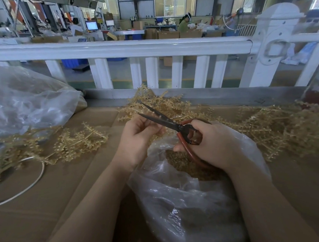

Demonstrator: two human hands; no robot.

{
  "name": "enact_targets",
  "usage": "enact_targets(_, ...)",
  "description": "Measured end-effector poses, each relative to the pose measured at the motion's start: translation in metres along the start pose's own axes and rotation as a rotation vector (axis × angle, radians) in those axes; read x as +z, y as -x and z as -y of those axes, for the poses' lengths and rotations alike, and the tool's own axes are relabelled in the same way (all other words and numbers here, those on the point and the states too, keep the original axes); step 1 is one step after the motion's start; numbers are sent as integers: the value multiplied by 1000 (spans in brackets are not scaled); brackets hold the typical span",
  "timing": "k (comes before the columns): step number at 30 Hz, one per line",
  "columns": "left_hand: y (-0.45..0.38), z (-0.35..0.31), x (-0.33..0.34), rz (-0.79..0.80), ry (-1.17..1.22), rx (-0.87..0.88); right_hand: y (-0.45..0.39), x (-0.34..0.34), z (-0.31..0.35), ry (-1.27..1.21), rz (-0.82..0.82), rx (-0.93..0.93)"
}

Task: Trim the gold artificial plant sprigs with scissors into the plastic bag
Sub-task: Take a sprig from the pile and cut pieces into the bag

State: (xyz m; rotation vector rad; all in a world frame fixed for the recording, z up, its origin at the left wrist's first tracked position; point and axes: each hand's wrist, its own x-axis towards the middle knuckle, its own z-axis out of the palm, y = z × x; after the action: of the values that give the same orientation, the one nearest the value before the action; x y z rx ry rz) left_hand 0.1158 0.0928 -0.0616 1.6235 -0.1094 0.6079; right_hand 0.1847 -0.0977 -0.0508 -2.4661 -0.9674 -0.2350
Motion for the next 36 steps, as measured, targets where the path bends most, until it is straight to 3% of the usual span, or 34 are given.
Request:
enact_targets(13, -1, 2, 0, 47, 36, -4, -4, 10, -7, -78, 9, 28)
enact_targets(18, -3, 3, -2, -77, 168, -3, -8, 18, -15, -97, -27, 35)
enact_targets(31, -5, 9, -6, -109, 118, 35, -5, 11, -11, -56, -1, 24)
enact_targets(36, -2, 7, -5, -91, 40, 4, -4, 16, -14, -43, -100, -22)
